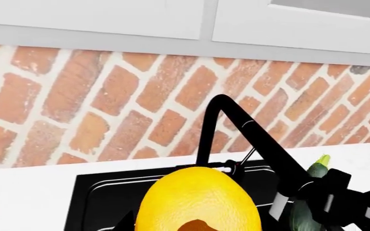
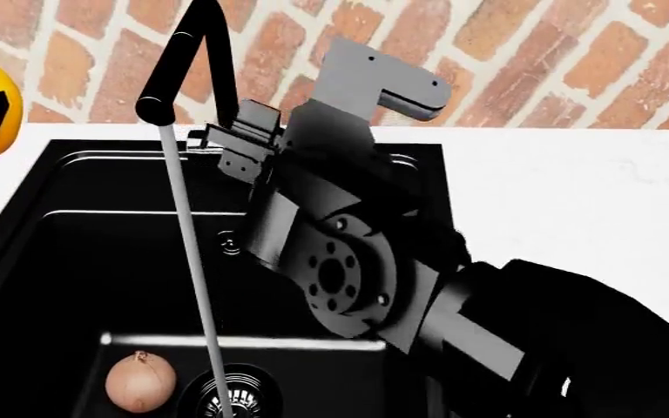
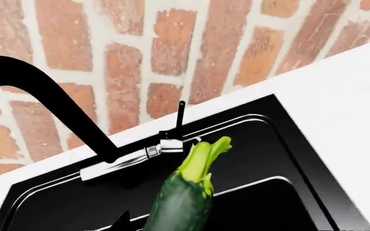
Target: Pick the oranges and zucchinis from the sink and place them in one bowl. Place the onion in the other bowl. Then turn off the sink faucet.
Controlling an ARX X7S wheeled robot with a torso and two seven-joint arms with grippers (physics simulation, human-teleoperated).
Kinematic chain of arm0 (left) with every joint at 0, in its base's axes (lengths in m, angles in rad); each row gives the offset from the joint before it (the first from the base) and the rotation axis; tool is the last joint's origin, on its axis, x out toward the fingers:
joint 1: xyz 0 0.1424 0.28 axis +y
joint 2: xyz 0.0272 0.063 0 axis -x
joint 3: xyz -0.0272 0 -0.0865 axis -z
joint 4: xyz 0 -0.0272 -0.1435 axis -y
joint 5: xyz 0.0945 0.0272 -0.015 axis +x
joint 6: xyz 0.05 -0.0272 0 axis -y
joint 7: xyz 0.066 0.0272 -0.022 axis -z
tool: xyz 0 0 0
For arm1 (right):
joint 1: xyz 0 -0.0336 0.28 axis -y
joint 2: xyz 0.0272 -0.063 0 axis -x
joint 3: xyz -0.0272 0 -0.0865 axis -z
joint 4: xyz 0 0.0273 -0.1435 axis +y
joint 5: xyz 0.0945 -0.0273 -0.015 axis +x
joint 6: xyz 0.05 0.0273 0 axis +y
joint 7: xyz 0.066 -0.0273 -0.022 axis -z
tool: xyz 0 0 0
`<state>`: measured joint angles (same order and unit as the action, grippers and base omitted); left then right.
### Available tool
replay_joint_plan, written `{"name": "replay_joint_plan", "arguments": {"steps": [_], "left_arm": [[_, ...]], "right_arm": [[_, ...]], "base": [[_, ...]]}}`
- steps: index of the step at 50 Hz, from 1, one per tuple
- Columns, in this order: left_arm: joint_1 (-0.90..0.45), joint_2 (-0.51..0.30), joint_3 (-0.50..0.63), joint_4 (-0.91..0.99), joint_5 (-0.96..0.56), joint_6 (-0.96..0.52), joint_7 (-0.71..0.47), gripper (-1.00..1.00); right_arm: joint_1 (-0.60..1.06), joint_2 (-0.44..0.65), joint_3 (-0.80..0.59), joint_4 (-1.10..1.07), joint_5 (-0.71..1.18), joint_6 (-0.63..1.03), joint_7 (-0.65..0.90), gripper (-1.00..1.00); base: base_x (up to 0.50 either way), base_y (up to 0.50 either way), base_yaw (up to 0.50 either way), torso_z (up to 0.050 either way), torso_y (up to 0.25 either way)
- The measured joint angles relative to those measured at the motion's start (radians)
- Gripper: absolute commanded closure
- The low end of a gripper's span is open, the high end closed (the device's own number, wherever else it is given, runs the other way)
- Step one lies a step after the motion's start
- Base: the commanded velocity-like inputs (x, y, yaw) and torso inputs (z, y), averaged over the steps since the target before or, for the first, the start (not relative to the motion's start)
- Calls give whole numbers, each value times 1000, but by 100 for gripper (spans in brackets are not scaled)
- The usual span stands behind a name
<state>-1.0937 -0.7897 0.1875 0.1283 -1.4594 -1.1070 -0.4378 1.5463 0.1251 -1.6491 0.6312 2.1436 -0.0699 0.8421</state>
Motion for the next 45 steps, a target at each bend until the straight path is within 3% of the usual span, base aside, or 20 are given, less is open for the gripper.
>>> {"name": "replay_joint_plan", "arguments": {"steps": [10, 16, 24, 35, 45], "left_arm": [[-2, -1, 2, -5, -10, -3, 3, 100], [-4, -3, 9, -3, -5, -3, 17, 100], [-4, -41, 54, -20, 110, 47, 139, 100], [62, -24, 61, 45, 144, 102, 92, 100], [81, -28, 56, 64, 143, 115, 78, 100]], "right_arm": [[15, 195, -51, -269, -108, -29, 63, 100], [77, 303, -104, -408, -182, 47, 5, 100], [159, 493, -137, -630, -340, 79, -128, 100], [284, 731, -150, -868, -473, 140, -248, 100], [346, 870, -155, -1015, -533, 182, -273, 100]], "base": [[0, 0, 0, 0, 0], [0, 0, 0, 0, 0], [0, 0, 0, 0, 0], [0, 0, 0, 0, 0], [0, 0, 0, 0, 2]]}}
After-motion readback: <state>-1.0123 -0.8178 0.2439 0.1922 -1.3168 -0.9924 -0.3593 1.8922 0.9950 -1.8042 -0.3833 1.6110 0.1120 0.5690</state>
